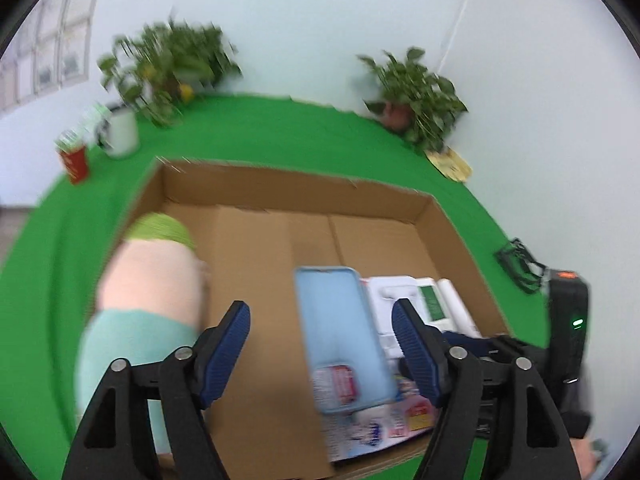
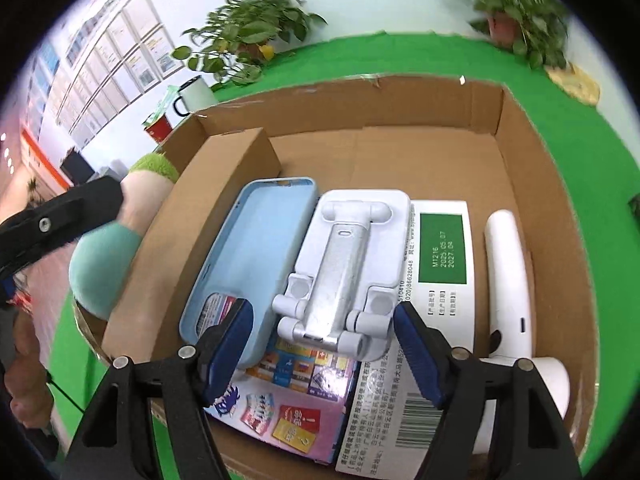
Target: Organize objects
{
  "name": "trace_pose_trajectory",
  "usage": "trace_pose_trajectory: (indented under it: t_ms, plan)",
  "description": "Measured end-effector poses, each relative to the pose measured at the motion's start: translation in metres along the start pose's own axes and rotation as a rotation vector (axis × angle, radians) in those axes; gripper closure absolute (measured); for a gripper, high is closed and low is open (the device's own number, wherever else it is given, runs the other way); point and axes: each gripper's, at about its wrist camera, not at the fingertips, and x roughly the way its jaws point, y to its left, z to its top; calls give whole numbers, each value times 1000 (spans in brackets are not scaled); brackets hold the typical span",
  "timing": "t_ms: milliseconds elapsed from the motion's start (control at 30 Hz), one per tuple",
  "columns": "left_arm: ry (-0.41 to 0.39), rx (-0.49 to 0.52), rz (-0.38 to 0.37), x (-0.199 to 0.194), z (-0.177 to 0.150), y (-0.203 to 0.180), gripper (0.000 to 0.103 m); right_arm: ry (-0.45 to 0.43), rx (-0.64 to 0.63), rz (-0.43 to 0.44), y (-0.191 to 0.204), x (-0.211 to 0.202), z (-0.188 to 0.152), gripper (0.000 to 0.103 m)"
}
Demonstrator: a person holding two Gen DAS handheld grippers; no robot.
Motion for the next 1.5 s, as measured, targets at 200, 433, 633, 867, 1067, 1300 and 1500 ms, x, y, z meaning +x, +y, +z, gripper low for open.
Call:
trace_pose_trajectory:
  t_ms: [200,433,633,867,1067,1300,1500]
  plan:
    - [-278,89,287,-51,-66,0,0,-206,-105,-180,18,-45,-39,14]
    - [-188,76,361,-26,-109,-12,0,-383,-142,-323,38,-53,-88,13]
    - [-172,36,337,-4,-127,-11,0,-425,-68,-318,36,-48,-99,12]
    - [-186,79,364,9,-127,-14,0,-447,-79,-325,42,-45,-103,11]
    - [-180,87,374,10,-126,-14,0,-457,-70,-342,42,-45,-105,8]
    - [-177,84,366,11,-125,-11,0,-456,-64,-336,42,-46,-105,1]
    - [-177,83,363,12,-125,-10,0,-455,-63,-336,42,-47,-106,1]
